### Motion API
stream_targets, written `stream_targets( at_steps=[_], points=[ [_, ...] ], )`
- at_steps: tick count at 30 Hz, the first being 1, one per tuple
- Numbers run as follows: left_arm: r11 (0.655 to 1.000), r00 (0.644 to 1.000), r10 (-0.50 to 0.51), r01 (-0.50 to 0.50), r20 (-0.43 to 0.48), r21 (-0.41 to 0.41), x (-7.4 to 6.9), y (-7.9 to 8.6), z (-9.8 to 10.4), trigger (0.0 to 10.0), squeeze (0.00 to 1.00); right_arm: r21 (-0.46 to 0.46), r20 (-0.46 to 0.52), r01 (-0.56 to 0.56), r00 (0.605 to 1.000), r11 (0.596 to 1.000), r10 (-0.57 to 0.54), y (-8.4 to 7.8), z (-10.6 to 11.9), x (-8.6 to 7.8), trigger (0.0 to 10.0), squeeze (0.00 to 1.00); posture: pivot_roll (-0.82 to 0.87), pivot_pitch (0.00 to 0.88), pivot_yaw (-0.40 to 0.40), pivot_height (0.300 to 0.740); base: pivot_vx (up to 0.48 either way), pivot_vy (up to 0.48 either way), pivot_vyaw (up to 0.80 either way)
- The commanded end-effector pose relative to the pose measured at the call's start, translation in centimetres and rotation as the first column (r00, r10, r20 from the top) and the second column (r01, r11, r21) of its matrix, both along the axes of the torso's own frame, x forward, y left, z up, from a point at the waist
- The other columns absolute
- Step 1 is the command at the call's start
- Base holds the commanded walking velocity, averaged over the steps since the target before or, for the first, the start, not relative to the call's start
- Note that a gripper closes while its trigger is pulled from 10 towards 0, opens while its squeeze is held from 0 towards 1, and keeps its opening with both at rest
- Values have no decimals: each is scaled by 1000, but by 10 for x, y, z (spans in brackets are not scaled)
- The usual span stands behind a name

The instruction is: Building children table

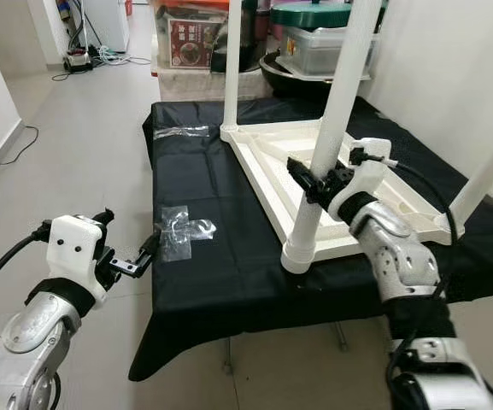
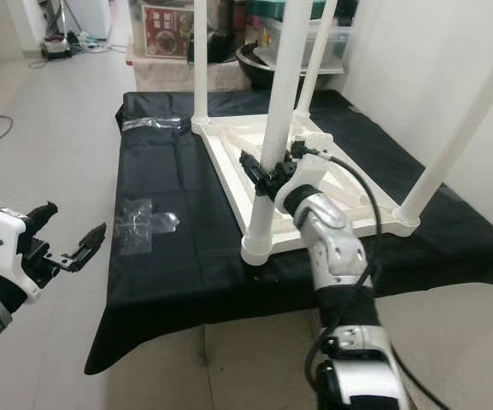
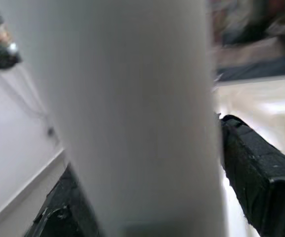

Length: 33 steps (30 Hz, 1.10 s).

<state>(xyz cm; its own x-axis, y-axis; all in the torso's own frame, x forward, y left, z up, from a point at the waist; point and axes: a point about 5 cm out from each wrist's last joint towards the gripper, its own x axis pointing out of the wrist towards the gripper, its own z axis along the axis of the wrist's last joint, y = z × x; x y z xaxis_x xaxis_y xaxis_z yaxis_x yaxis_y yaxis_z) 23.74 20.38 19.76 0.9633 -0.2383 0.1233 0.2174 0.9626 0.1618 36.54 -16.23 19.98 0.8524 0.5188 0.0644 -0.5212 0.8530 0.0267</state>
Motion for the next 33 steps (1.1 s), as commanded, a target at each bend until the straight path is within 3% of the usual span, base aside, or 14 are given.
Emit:
stream_targets(
  at_steps=[1,6,11,12,16,17,24,26,27,28,29,31,32,33],
  points=[
    [1000,1000,-11,11,-9,11,2,-2,-3,10000,0,-35,-12,-45,999,998,44,1,-7,0,10000,0,110,0,-74,740,0,0,0],
    [1000,1000,-14,14,-10,23,0,-1,-1,10000,0,-123,-18,-179,984,976,179,1,-7,12,10000,0,136,0,-80,740,0,0,0],
    [999,1000,-13,14,-14,30,-2,1,-1,10000,0,-158,0,-209,977,965,212,0,1,18,10000,0,150,0,-86,740,0,0,0],
    [999,1000,-12,13,-16,33,-3,2,-1,10000,0,-181,4,-231,972,956,235,-3,7,21,6314,0,158,0,-90,740,0,0,0],
    [999,1000,-12,12,-17,35,-4,2,-1,10000,0,-194,5,-243,968,950,249,-5,11,22,6314,0,158,0,-90,740,0,0,0],
    [999,1000,-13,13,-20,36,-5,2,-1,10000,0,-193,13,-252,966,948,260,-9,16,24,0,0,158,0,-92,740,0,0,0],
    [999,999,-27,28,-26,31,-5,-3,-3,10000,0,-166,-21,-237,971,957,236,-15,6,24,0,0,152,0,-86,740,0,0,0],
    [999,999,-31,32,-26,29,-4,-3,-3,10000,0,-181,-30,-156,988,971,153,-17,0,27,0,0,152,0,-86,740,0,0,0],
    [999,999,-34,34,-24,29,-4,-4,-2,10000,0,-190,-52,44,997,981,-55,-22,-6,33,0,0,151,0,-86,740,0,0,0],
    [999,999,-34,35,-20,28,-3,-4,-1,10000,0,-142,-85,291,948,946,-305,-30,-12,37,0,0,145,0,-89,740,0,0,0],
    [999,999,-34,34,-17,27,-3,-3,-1,10000,0,-116,-125,443,882,889,-455,-36,-17,37,0,0,146,0,-91,740,0,0,0],
    [999,999,-34,34,-17,27,-3,-3,-1,10000,0,-116,-125,443,882,889,-455,-36,-17,37,0,0,146,0,-91,740,0,0,0],
    [999,999,-34,34,-16,27,-3,-3,0,10000,0,-102,-148,542,821,834,-552,-41,-20,37,0,0,147,0,-90,740,0,0,0],
    [999,999,-31,31,-15,23,-3,-3,0,10000,0,-84,-174,607,772,790,-611,-29,-33,29,0,0,138,0,-83,740,0,0,0]
  ],
)
